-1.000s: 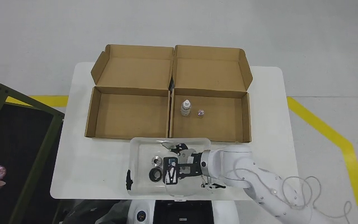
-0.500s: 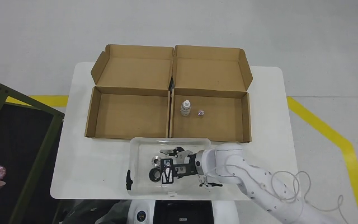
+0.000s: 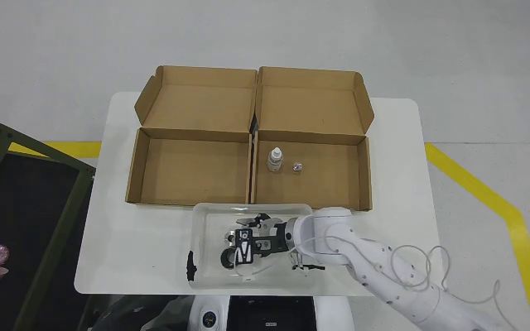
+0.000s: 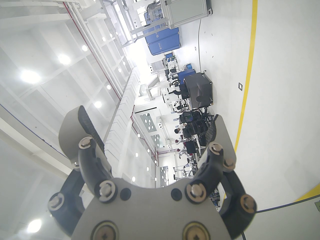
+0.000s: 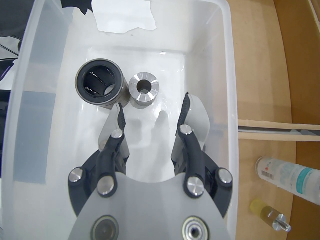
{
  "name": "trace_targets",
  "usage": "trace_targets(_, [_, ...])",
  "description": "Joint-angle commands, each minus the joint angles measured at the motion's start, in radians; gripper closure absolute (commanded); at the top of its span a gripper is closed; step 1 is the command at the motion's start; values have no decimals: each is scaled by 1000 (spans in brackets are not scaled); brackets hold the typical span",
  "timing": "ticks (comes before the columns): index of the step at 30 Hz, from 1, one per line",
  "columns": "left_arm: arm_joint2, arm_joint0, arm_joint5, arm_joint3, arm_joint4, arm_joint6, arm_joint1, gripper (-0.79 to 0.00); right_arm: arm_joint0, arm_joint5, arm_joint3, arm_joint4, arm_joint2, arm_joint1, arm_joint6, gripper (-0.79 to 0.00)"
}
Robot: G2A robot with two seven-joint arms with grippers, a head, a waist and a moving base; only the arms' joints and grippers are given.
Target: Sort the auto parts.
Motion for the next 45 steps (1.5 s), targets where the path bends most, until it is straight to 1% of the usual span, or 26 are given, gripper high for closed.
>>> trace_targets(1, [0,0,0,0,0,0,0,-785,8,3,14,-3,-11,-7,-5,-391])
trace_targets(15, [0,0,0,0,0,0,0,-785,49,30,90,-6,-64,-48,-30,-391])
trace_targets(39, [0,0,0,0,0,0,0,-785,85,34,203,-12,-114,-106,-73,-382])
trace_targets(41, [0,0,0,0,0,0,0,-785,87,32,211,-12,-116,-110,-75,-354])
trace_targets(43, [0,0,0,0,0,0,0,-785,88,29,217,-12,-117,-113,-77,-296])
trace_targets(44, [0,0,0,0,0,0,0,-785,88,29,219,-14,-117,-114,-76,-283])
trace_targets(45, [0,0,0,0,0,0,0,-785,89,27,220,-15,-117,-116,-76,-240])
